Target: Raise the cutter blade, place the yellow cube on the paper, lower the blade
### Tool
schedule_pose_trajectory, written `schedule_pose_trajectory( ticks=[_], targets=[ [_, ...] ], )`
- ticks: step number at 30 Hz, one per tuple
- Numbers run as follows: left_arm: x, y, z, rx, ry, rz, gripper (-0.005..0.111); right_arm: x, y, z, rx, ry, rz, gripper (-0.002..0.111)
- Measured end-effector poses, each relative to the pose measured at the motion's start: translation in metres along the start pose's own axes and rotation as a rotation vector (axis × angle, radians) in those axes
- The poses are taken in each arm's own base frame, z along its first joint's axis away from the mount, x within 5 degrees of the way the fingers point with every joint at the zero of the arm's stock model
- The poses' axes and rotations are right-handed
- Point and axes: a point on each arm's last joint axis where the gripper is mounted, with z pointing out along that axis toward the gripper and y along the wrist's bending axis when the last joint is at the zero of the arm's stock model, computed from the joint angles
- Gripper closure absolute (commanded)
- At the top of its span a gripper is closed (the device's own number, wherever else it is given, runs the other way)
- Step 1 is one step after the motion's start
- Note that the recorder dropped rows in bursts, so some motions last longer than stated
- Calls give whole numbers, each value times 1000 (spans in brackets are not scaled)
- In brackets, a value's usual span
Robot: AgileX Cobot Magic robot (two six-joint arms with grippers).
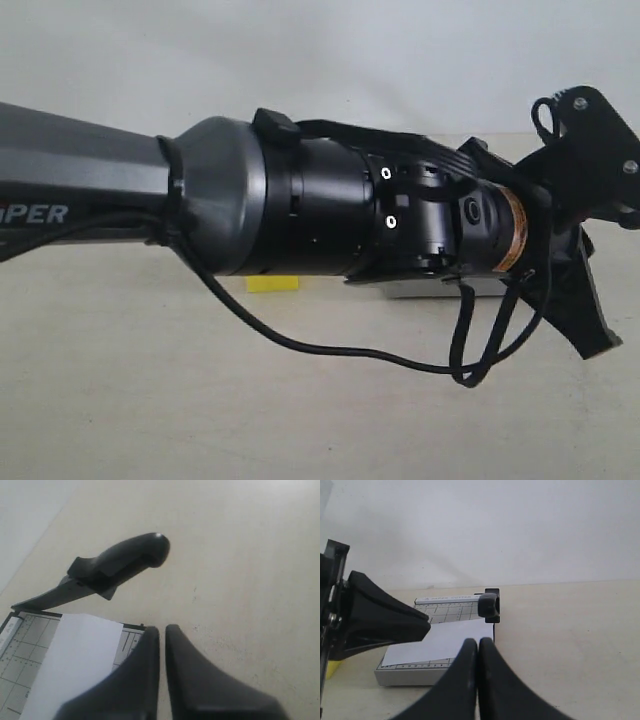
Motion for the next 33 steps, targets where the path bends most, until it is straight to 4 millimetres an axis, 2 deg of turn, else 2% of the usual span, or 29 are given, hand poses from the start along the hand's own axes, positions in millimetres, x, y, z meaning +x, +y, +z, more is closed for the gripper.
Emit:
schedule_pose_trajectory(
  ticks=[2, 7, 13, 22, 30, 33],
  targets=[
    [0, -1, 0, 7, 5, -3, 102, 0, 0, 0, 0, 0, 0, 108],
    [5, 11, 1, -12, 15, -71, 102, 0, 0, 0, 0, 0, 0, 108],
    [-3, 15, 0, 16, -95, -167, 102, 0, 0, 0, 0, 0, 0, 108],
    [-7, 30, -2, -54, -155, -95, 102, 0, 0, 0, 0, 0, 0, 108],
    [11, 71, -1, -136, -134, -186, 102, 0, 0, 0, 0, 0, 0, 108],
    [23, 75, 8, -147, -111, -198, 102, 0, 0, 0, 0, 0, 0, 108]
  ],
)
